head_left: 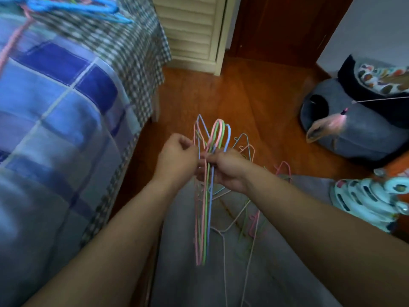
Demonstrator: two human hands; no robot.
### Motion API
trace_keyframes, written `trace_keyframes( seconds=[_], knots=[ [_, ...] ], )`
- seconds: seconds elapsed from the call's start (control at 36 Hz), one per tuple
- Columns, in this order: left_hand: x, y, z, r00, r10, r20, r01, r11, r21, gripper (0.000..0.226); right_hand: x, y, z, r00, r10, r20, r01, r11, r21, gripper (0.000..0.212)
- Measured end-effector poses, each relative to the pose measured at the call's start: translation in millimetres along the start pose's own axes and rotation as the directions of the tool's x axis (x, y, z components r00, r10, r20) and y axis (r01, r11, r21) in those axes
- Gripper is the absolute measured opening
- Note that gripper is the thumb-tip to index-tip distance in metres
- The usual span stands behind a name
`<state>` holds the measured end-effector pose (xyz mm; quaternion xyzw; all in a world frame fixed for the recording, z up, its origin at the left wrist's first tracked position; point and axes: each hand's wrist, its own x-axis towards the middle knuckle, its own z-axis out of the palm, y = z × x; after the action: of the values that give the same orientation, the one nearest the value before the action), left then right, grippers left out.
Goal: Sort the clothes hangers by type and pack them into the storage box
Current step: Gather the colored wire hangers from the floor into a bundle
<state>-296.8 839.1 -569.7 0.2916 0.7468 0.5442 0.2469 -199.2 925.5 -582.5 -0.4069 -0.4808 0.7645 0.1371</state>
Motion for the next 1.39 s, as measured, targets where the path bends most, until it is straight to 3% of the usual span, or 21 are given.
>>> trace_keyframes(
  seconds=[0.06,0.11,0.22,0.33,0.47,0.56,0.64,0.72,0.75,0.83,0.92,0.94,0.97,1.03,1.06,1.08,1.11,1.17,1.28,1.33,1.39],
  knots=[
    [14.9,13.4,4.4,0.999,-0.018,-0.046,0.012,0.994,-0.11,0.01,8.7,-1.8,-10.7,1.0,-0.017,0.021,0.017,1.0,-0.01,0.011],
    [28.5,28.8,16.1,0.995,-0.077,0.06,0.089,0.967,-0.239,0.01,19.2,-5.9,-18.8,0.998,-0.045,0.054,0.048,0.997,-0.058,0.017],
    [45.1,55.3,43.9,0.967,-0.152,0.206,0.189,0.966,-0.176,0.034,39.1,-9.6,-31.9,0.988,-0.088,0.129,0.113,0.973,-0.202,0.018],
    [50.5,69.4,64.9,0.912,-0.247,0.327,0.318,0.93,-0.185,0.043,62.4,-7.1,-51.7,0.979,-0.001,0.206,0.061,0.957,-0.283,0.019],
    [38.7,75.9,71.5,0.924,-0.327,0.201,0.375,0.881,-0.289,0.031,71.2,-28.3,-81.3,0.869,0.147,0.472,0.047,0.926,-0.374,0.011],
    [32.3,69.5,70.3,0.938,-0.335,0.09,0.343,0.854,-0.391,0.018,76.4,-15.2,-110.9,0.845,0.225,0.486,0.08,0.844,-0.531,0.007],
    [39.6,43.6,67.6,0.947,-0.319,0.036,0.303,0.853,-0.425,0.016,98.8,10.7,-143.6,0.916,0.228,0.33,0.12,0.63,-0.767,0.011],
    [53.2,10.3,64.1,0.954,-0.296,0.038,0.277,0.832,-0.48,0.012,122.0,52.3,-161.1,0.95,0.159,0.269,0.241,0.176,-0.954,0.017],
    [56.7,-1.0,61.6,0.955,-0.295,0.031,0.27,0.819,-0.507,0.011,125.5,74.6,-160.5,0.952,0.164,0.258,0.249,0.074,-0.966,0.022],
    [65.3,-7.6,59.4,0.946,-0.323,0.018,0.281,0.795,-0.538,0.014,106.8,139.2,-159.7,0.954,0.171,0.245,0.249,0.0,-0.969,0.018],
    [68.0,1.7,51.9,0.945,-0.326,0.031,0.284,0.769,-0.573,0.017,62.2,186.6,-148.8,0.951,0.121,0.284,0.262,0.165,-0.951,0.037],
    [66.4,6.3,49.2,0.947,-0.318,0.046,0.284,0.762,-0.582,0.018,54.3,202.0,-146.5,0.954,0.022,0.298,0.297,0.02,-0.955,0.034],
    [63.7,7.3,49.0,0.948,-0.309,0.069,0.289,0.757,-0.586,0.02,48.3,215.5,-150.4,0.963,0.011,0.268,0.268,-0.054,-0.962,0.028],
    [61.4,6.4,48.0,0.953,-0.28,0.114,0.292,0.756,-0.585,0.028,42.7,235.4,-153.7,0.978,0.149,0.147,0.158,-0.066,-0.985,0.03],
    [62.5,4.3,42.6,0.957,-0.261,0.124,0.283,0.757,-0.589,0.03,60.2,248.1,-156.0,0.985,-0.104,0.138,0.12,-0.168,-0.979,0.023],
    [64.9,0.0,37.3,0.962,-0.244,0.125,0.269,0.758,-0.594,0.031,68.2,245.3,-159.0,0.977,-0.137,0.161,0.129,-0.218,-0.967,0.017],
    [67.5,-1.1,35.5,0.965,-0.233,0.121,0.258,0.756,-0.601,0.03,69.5,225.6,-147.2,0.973,-0.105,0.207,0.185,-0.19,-0.964,0.016],
    [75.2,-4.7,27.5,0.973,-0.209,0.097,0.225,0.776,-0.589,0.025,88.3,185.1,-137.6,0.929,-0.137,0.343,0.322,-0.154,-0.934,0.034],
    [87.4,-6.1,6.6,0.98,-0.2,0.021,0.178,0.812,-0.556,0.025,130.5,67.2,-138.9,0.945,-0.233,0.23,0.235,-0.005,-0.972,0.009],
    [91.1,0.1,-1.8,0.977,-0.211,0.031,0.194,0.82,-0.538,0.027,141.9,11.0,-146.4,0.963,-0.235,0.132,0.16,0.105,-0.982,0.024],
    [90.5,2.6,-5.8,0.972,-0.225,0.068,0.228,0.836,-0.499,0.028,143.9,-31.3,-152.4,0.961,-0.269,0.06,0.145,0.31,-0.939,0.03]
  ],
)
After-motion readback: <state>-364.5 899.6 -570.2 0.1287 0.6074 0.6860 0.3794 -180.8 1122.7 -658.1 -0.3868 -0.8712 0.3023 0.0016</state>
